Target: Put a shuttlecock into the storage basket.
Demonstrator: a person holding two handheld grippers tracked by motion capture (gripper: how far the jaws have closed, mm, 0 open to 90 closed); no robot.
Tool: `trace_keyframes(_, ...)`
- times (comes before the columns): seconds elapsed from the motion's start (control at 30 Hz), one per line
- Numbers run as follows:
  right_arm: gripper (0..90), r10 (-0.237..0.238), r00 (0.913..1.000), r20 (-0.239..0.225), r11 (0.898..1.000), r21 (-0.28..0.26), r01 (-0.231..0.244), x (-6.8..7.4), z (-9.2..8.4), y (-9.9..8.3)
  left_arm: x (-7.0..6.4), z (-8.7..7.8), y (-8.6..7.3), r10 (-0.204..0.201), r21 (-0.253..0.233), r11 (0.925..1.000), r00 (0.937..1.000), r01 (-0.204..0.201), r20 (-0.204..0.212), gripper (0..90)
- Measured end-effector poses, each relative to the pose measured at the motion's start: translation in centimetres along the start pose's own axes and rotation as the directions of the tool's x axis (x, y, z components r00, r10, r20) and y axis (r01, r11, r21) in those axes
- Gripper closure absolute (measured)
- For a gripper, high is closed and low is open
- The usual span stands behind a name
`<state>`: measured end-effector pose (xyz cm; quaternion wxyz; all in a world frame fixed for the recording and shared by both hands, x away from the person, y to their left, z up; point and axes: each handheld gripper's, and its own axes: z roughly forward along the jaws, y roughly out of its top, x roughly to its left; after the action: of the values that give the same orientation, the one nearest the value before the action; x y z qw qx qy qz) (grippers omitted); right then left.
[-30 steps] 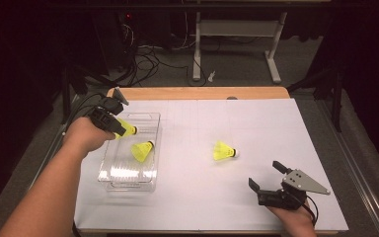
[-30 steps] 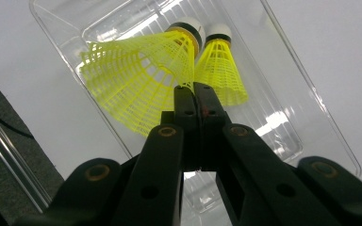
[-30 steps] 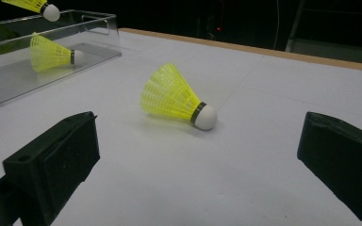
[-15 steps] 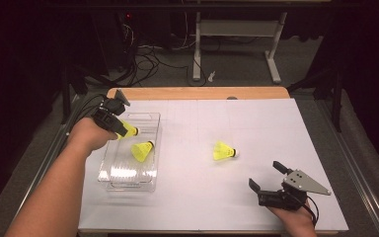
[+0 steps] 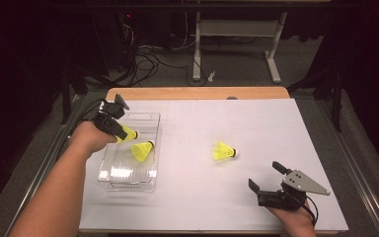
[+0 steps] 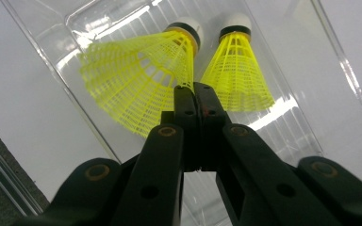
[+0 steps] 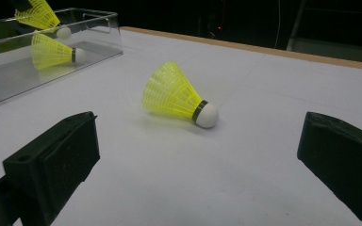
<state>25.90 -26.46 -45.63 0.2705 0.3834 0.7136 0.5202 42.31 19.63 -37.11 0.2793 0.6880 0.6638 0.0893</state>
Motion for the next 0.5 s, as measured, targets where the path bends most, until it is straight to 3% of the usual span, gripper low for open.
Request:
trace_keyframes(0.33, 0.2, -0.002, 1.0000, 0.001, 1.000, 0.004, 0.002, 0.0, 0.0, 0.0, 0.8, 0.7, -0.5, 0.006, 0.010, 0.9999, 1.0000, -0.006, -0.008, 89.7)
trace_keyframes(0.5, 0.2, -0.003, 1.0000, 0.001, 1.000, 0.004, 0.003, 0.0, 0.0, -0.1, 1.3, 0.8, -0.7, -0.012, 0.008, 0.9999, 0.9999, 0.012, -0.004, 89.8)
